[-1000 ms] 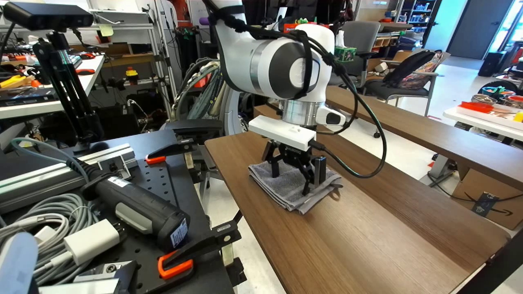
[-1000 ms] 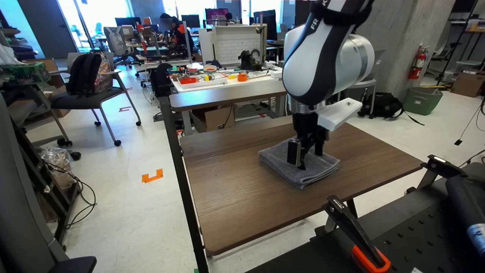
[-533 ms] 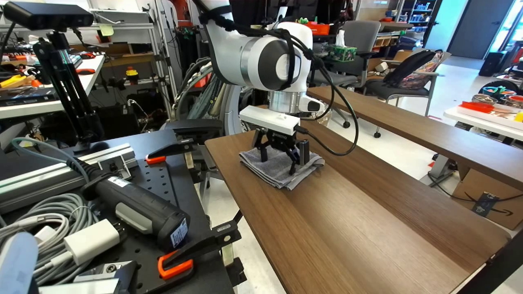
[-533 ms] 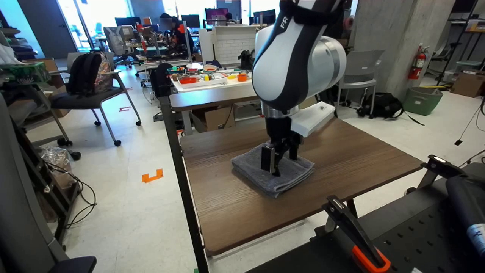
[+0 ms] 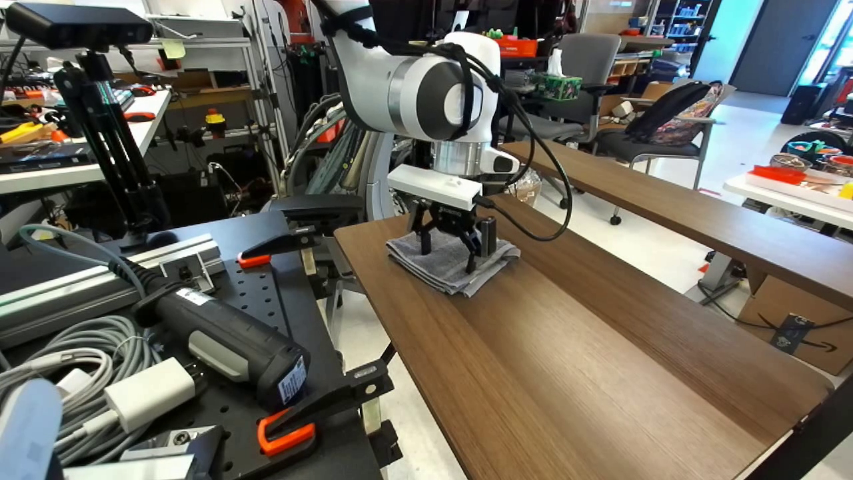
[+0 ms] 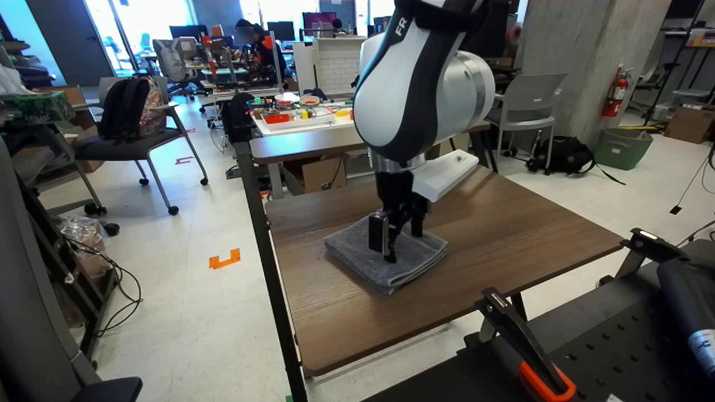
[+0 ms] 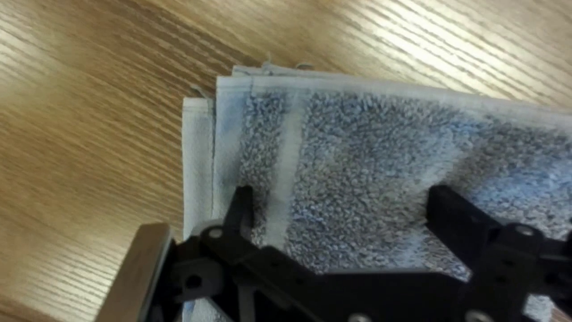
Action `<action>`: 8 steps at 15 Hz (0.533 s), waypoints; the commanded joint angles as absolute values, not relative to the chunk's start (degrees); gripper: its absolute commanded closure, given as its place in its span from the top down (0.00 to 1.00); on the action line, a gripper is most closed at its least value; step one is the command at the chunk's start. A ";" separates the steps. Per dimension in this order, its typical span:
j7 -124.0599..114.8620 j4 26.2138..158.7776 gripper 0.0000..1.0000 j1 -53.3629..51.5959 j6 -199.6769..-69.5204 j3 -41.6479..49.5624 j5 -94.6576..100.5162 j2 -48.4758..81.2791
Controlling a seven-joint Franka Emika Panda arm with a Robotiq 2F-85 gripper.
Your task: Slide the towel to the left
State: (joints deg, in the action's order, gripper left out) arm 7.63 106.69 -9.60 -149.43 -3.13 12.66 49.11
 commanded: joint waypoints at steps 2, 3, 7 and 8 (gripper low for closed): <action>6.91 113.69 1.00 -8.11 -149.76 -6.48 9.60 41.05; 7.33 115.78 1.00 -7.49 -150.99 -7.14 8.98 39.23; 6.96 114.05 1.00 -8.84 -149.41 -5.88 9.43 39.90; 6.97 114.89 1.00 -8.64 -149.41 -5.87 9.42 39.05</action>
